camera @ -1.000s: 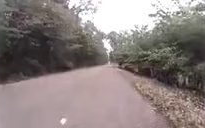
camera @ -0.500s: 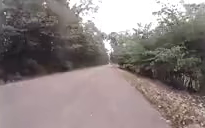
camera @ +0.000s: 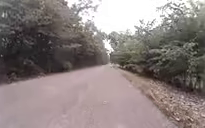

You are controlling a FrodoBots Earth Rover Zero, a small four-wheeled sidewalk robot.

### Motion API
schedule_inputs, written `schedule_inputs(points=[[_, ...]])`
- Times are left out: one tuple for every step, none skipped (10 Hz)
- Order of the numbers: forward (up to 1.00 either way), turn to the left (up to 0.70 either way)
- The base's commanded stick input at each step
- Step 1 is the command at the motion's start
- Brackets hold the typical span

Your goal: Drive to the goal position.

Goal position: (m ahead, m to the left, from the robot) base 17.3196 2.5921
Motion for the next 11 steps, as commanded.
schedule_inputs(points=[[0.70,0.00],[0.70,0.00],[0.70,0.00],[0.70,0.00],[0.70,0.00],[0.70,0.00],[0.70,0.00],[0.70,0.00],[0.70,0.00],[0.70,0.00],[0.70,0.00]])
